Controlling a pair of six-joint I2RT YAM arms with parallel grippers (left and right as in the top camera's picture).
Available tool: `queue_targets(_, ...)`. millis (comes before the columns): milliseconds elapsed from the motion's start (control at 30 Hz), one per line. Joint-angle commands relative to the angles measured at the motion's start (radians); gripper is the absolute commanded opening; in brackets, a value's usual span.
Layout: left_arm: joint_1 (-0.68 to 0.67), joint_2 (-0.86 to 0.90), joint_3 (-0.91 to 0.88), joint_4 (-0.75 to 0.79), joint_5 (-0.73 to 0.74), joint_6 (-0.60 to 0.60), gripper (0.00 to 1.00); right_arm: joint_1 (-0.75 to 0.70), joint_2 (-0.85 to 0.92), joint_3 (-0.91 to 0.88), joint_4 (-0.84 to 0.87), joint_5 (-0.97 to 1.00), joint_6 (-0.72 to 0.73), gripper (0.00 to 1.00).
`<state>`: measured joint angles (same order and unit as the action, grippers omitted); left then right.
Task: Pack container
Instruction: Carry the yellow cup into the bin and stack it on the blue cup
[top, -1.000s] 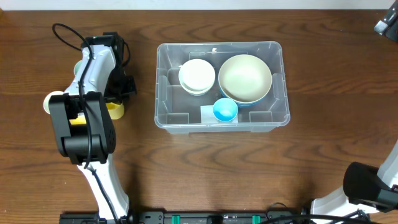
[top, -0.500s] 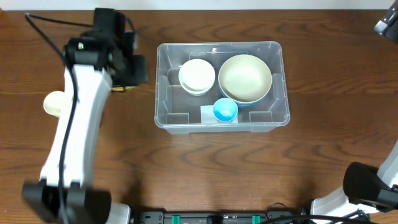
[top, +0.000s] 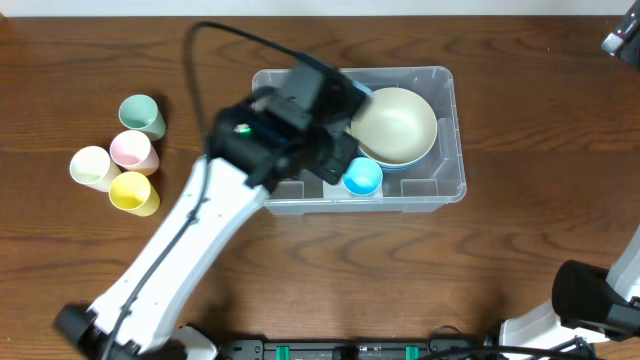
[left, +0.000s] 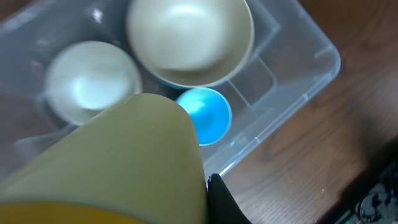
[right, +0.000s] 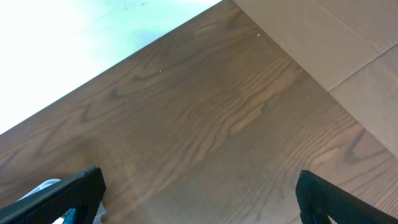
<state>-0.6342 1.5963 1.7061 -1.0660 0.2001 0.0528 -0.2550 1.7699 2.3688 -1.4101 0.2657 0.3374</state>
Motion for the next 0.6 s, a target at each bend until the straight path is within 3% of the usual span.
queue_targets(0, -0.031, 0.077, 0.014, -0.005, -0.007, 0.025, 0.06, -0.006, -0.002, -0.002, 0.000, 0.011, 0.018, 0.99)
queue_targets(567, -0.154, 0.280, 0.014, 0.014, -0.006, 0.026, 0.06, -0.006, -0.002, -0.002, 0.000, 0.011, 0.018, 0.99)
